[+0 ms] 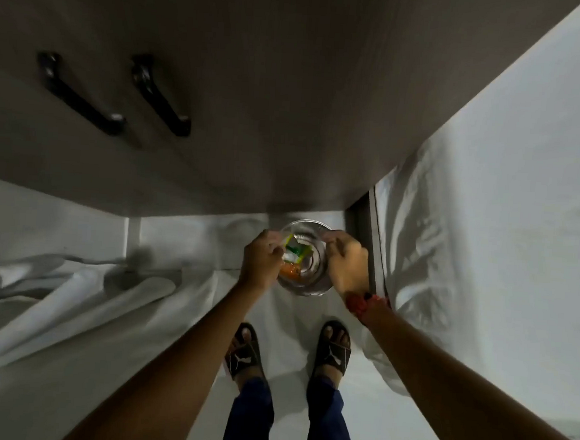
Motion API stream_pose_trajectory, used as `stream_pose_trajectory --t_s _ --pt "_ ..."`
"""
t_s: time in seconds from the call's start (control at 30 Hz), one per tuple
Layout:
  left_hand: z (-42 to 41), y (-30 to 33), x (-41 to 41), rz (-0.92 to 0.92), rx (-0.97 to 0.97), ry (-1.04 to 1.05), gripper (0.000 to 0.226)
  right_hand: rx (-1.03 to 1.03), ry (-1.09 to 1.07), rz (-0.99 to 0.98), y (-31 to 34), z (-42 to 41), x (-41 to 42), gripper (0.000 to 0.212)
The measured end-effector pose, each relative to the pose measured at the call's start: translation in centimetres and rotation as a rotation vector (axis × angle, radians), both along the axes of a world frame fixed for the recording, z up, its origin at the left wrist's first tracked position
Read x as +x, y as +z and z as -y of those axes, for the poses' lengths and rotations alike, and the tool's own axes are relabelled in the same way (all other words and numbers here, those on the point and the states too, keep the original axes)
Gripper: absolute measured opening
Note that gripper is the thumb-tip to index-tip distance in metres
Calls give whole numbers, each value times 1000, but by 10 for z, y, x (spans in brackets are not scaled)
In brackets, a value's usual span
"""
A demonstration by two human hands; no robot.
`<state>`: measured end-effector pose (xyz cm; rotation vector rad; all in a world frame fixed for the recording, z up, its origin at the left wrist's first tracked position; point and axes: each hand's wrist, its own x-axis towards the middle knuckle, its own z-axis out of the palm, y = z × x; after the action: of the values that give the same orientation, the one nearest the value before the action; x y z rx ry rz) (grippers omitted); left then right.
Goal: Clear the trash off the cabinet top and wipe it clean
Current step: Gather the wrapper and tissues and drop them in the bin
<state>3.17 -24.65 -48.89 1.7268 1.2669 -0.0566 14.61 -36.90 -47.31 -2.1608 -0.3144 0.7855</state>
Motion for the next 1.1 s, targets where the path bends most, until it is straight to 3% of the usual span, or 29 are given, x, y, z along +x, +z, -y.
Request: stream_pose_trajectory --t_s 0.17,0.3,0.37,0.47,0.53,0.6,0.73,0.83,0.9,1.0,1.1 --pt "-42 155 31 495 387 -65 18 341 288 417 138 -62 23 20" --pt "-80 291 39 812 806 -114 21 699 275 722 275 -103 37 19" --pt "-107 344 44 852 960 -100 20 795 245 773 331 -124 51 18" --pt "-156 392 63 618 937 -36 10 691 245 859 380 -163 81 14" --pt "-184 405 74 392 800 -130 31 513 303 891 396 -197 104 18" --pt "-199 405 80 278 747 -293 44 312 433 901 401 -230 123 23" --pt "-203 398 83 352 786 -359 29 31 617 943 400 -280 131 42" --pt "-199 396 91 352 831 -405 22 66 594 954 401 -298 128 21" --pt "-194 397 90 423 860 -315 20 134 524 919 404 -296 126 18" --pt "-179 399 81 591 922 -43 20 432 286 789 415 -271 120 17" --pt "-152 397 64 765 855 132 18 740 140 665 420 -214 99 11"
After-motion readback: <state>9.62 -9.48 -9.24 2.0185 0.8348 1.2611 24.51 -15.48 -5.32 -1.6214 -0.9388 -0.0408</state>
